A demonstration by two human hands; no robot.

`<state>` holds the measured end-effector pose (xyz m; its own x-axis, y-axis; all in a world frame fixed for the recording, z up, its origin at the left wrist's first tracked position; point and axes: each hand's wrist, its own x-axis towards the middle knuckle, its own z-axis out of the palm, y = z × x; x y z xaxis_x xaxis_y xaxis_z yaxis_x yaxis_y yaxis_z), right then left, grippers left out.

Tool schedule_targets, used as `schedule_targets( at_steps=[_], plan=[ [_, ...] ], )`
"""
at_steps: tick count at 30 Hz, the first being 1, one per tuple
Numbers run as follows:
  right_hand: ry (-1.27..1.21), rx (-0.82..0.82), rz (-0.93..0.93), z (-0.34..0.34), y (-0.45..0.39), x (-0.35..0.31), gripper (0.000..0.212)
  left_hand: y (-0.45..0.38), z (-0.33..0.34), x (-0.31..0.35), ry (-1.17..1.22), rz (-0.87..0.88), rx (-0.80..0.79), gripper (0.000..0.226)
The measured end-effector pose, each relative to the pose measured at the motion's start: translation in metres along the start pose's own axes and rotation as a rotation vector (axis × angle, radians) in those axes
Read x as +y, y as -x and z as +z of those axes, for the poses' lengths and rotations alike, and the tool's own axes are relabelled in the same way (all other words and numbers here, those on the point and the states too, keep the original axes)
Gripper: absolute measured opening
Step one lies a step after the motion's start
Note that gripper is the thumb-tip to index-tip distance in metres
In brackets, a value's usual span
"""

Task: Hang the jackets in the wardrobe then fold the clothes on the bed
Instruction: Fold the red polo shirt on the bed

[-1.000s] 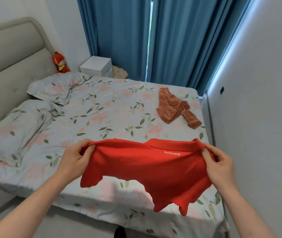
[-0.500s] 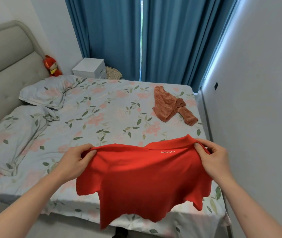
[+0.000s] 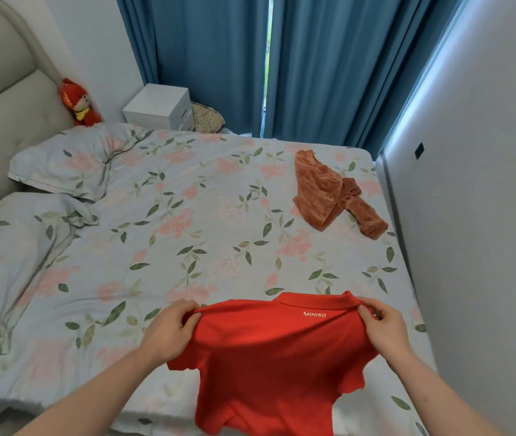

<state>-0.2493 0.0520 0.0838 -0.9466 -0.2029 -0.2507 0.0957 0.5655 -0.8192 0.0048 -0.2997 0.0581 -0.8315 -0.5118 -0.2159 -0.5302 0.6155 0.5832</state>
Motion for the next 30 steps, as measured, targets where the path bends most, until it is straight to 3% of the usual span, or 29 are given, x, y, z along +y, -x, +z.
schedule_targets(
  at_steps=[5,10,16,19,24,27,30],
  plan=[
    [0.063,-0.032,0.061,0.058,-0.061,0.005,0.021,-0.065,0.018,-0.029,-0.04,-0.055,-0.023,0.016],
    [0.121,-0.029,0.008,0.123,-0.153,0.015,0.011,-0.15,0.047,-0.063,-0.108,-0.067,0.055,0.013],
    [0.188,0.005,-0.118,0.2,-0.25,0.041,0.017,-0.24,0.092,-0.113,-0.224,-0.122,0.191,0.014],
    [0.227,0.037,-0.136,0.232,-0.277,0.066,0.031,-0.259,0.127,-0.132,-0.418,-0.186,0.261,0.04],
    [0.353,-0.064,0.002,0.25,-0.25,0.159,0.053,-0.223,0.209,-0.13,-0.44,-0.051,-0.02,0.056],
    [0.387,-0.097,0.146,0.24,-0.221,0.218,0.057,-0.198,0.256,-0.127,-0.417,-0.049,-0.29,0.067],
    [0.337,-0.084,0.302,0.228,-0.212,0.255,0.064,-0.188,0.293,-0.128,-0.41,-0.122,-0.45,0.081]
  ],
)
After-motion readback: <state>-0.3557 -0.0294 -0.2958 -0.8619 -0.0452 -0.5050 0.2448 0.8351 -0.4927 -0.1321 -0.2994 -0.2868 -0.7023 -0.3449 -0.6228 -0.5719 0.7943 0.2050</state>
